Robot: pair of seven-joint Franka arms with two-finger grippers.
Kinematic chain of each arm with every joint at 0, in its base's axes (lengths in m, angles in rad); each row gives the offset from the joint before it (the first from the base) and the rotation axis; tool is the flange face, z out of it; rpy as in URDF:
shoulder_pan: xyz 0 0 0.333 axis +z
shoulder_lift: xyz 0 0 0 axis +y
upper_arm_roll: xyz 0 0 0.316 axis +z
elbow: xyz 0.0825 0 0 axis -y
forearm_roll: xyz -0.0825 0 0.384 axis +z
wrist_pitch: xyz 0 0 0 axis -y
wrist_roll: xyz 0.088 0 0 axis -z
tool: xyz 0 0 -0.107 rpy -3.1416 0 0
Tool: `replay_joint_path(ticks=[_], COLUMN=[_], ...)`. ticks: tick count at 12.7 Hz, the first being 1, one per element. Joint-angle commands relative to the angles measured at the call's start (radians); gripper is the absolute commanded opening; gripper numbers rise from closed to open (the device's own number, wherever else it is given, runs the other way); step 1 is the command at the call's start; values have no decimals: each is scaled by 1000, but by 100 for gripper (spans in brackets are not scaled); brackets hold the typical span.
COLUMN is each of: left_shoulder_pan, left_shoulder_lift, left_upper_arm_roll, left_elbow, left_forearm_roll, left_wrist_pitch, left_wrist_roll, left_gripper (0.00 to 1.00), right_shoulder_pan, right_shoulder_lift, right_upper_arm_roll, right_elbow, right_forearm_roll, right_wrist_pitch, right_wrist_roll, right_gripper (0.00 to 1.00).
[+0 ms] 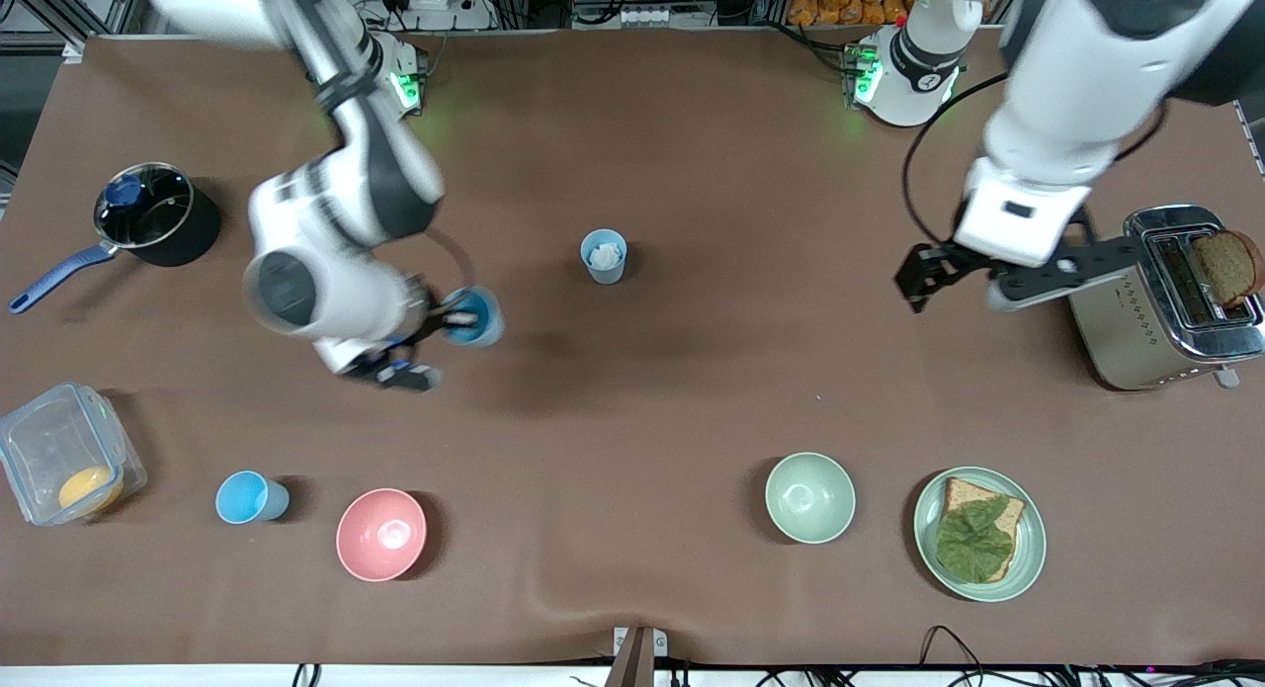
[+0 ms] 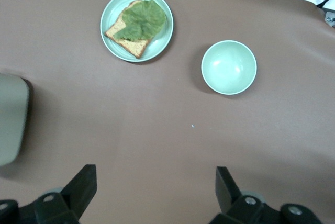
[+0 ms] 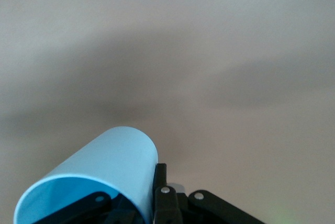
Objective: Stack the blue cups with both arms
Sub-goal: 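Lower the held blue cup onto the tissue cup with the right gripper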
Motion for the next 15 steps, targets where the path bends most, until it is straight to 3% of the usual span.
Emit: replay_joint_path(ticks=[1, 2, 3, 4, 8, 11, 15], left_shoulder_pan=[-39, -129, -161, -160, -158, -156, -150], left_shoulder_lift=[-44, -53, -62, -73, -78, -70, -79], left_upper_arm_roll=[154, 275, 347, 365, 376, 376, 376], left_elbow=[19, 19, 24, 28, 97, 104, 104], left_forearm_roll=[-136, -147, -155, -155, -140, -149, -143], left_wrist_pitch=[-28, -48, -80, -96, -194, -196, -217], left_wrist_roll=[210, 270, 327, 379, 417, 424, 423], left_gripper=[100, 100, 100, 100, 100, 100, 100], right_shoulder_pan=[179, 228, 265, 280, 314, 349, 379], right_shoulder_lift=[-41, -34, -26, -17, 8, 17, 44], right_upper_arm_roll=[-18, -18, -18, -18, -18, -18, -18], right_elbow=[-34, -37, -39, -42, -94, -151, -152], right_forearm_roll=[14, 14, 14, 12, 9, 9, 9], right_wrist_pitch=[18, 50, 78, 81, 98, 191, 196], right_wrist_roll=[238, 322, 394, 422, 465, 508, 544], right_gripper=[0, 0, 0, 0, 0, 0, 0])
